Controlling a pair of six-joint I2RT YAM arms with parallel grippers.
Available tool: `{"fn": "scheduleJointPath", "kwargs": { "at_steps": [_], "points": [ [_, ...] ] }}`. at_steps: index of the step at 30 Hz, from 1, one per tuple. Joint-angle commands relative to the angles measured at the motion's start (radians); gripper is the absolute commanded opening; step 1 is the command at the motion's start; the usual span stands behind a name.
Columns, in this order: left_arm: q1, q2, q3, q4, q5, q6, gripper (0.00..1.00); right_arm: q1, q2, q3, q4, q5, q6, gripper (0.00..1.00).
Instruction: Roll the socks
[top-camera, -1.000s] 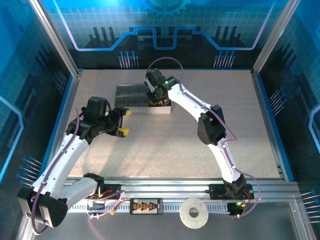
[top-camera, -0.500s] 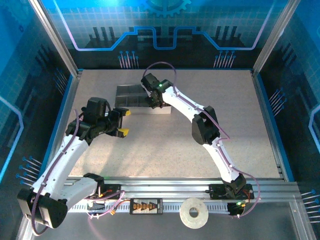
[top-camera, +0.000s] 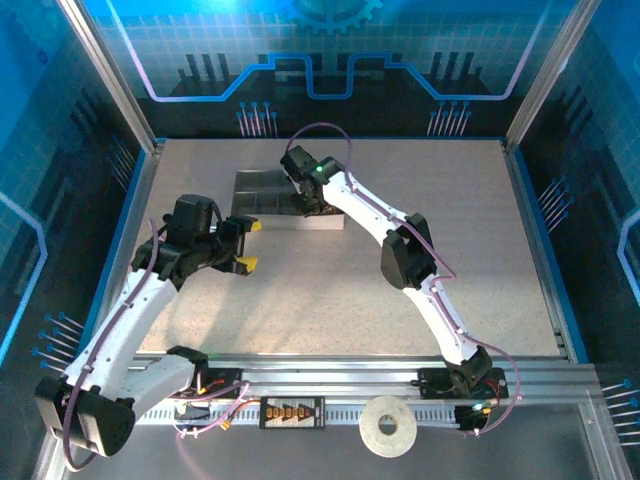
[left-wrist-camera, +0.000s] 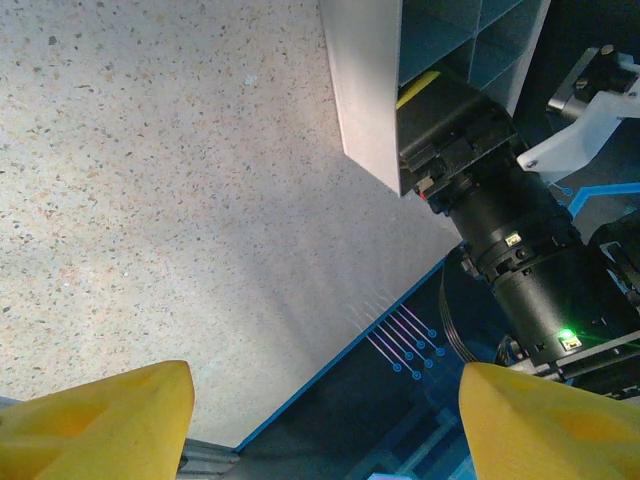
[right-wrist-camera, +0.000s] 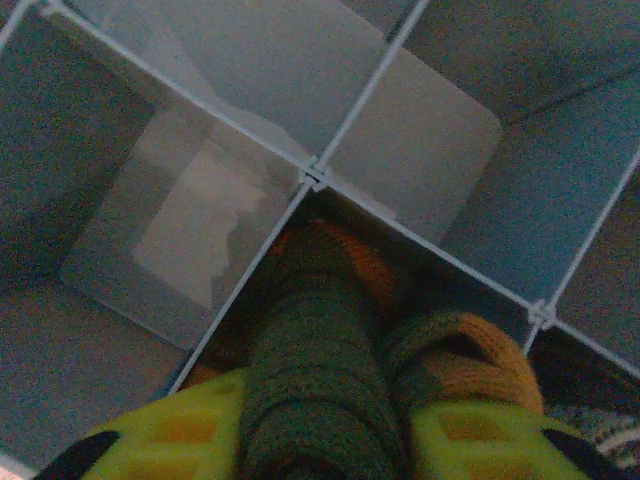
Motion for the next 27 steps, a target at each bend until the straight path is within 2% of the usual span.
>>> {"fn": "scheduleJointPath", "kwargs": {
  "at_steps": [1, 6, 27],
  "points": [
    [0.007, 0.004, 0.017, -0.004, 0.013, 0.001, 0.71, -0.003, 0.015, 0.021, -0.149, -0.020, 0.030, 0.42],
    [0.006, 0.004, 0.018, -0.001, 0.014, 0.000, 0.70, -0.013, 0.005, 0.063, -0.179, -0.077, 0.060, 0.55],
    [0.007, 0.006, 0.019, 0.000, 0.022, 0.000, 0.70, -0.041, -0.036, 0.086, -0.197, -0.134, 0.136, 0.62]
  ]
}}
